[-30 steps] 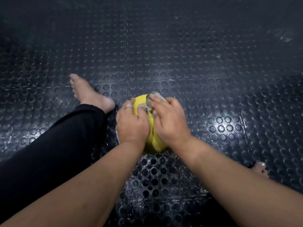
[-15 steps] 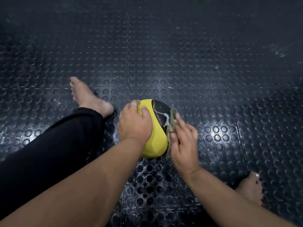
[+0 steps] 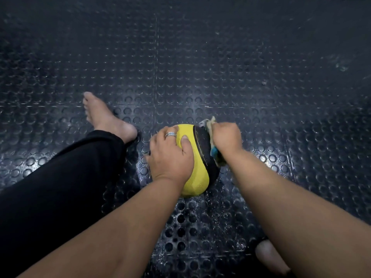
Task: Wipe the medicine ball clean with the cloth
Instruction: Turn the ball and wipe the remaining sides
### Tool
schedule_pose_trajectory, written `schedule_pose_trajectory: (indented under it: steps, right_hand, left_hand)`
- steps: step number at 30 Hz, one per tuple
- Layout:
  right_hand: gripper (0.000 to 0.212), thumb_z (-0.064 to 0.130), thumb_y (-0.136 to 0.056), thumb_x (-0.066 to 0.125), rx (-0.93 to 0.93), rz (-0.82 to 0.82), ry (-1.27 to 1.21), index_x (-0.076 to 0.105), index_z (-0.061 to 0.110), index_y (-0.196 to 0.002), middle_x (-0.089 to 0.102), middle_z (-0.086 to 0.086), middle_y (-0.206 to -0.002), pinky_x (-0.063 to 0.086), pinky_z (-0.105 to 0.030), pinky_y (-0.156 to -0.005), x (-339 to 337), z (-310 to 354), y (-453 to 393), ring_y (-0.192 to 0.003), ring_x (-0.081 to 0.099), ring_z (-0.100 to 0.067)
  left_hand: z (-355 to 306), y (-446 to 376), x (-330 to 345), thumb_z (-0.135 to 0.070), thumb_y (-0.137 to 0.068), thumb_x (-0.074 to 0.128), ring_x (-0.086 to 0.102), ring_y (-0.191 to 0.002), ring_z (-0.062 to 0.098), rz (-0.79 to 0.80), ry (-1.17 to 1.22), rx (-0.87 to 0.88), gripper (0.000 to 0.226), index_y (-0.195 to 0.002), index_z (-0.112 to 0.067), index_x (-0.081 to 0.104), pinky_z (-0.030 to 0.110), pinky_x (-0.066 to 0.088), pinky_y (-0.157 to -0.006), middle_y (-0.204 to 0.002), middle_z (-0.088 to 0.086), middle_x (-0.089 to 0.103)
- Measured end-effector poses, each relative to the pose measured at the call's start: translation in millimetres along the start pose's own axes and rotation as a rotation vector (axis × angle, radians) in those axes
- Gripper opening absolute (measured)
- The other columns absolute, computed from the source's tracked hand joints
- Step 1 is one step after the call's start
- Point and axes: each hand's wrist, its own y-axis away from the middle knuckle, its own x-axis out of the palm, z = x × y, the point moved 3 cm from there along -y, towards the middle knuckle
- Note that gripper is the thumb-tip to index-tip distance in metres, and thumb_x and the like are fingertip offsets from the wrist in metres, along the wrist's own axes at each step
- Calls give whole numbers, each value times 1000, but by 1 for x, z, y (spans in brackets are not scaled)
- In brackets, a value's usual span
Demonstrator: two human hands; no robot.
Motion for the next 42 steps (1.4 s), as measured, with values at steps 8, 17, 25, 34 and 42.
schedule_pose_trajectory:
  steps: [8,17,25,34,42]
  right_hand:
    - [30,20,-89,52,-350,-48,-112,66,8,-112,49,1,-122,22,4,-92,-7,-8,105,-106,44,-4]
    - [23,9,-93,42,56,204,64,62,2,-87,54,-16,-83,35,-25,-70,4,22,-17,-81,46,-24]
    - [25,6,-87,46,347,158,-502,53,12,-64,50,-11,-66,38,-39,-60,8,-61,11,-67,46,-21]
    - [34,23,-92,43,-464,-93,-82,66,15,-116,60,10,-121,27,-9,-91,2,-1,72,-103,43,-14]
    - [27,5,-93,40,-71,326,356,62,-1,-106,62,-19,-115,43,-33,-87,13,34,-16,-109,56,-34]
  left_hand:
    - [3,-8,-2,-35,-98,39,33,-135,21,19,-2,-9,42,-138,-25,49,47,33,-108,-144,-4,43]
    - [0,0,6,-46,-88,25,29,-138,21,10,-66,93,60,-139,-24,49,56,29,-109,-147,-3,41]
    - [10,-7,1,-45,-85,26,35,-135,18,3,29,91,59,-134,-25,53,48,33,-109,-142,-5,47]
    - [16,3,3,-53,-81,18,35,-136,25,-33,2,189,73,-135,-18,55,54,31,-110,-144,3,47]
    - [12,7,3,-51,-82,25,39,-133,26,-40,-3,196,69,-132,-17,58,56,36,-106,-140,5,50]
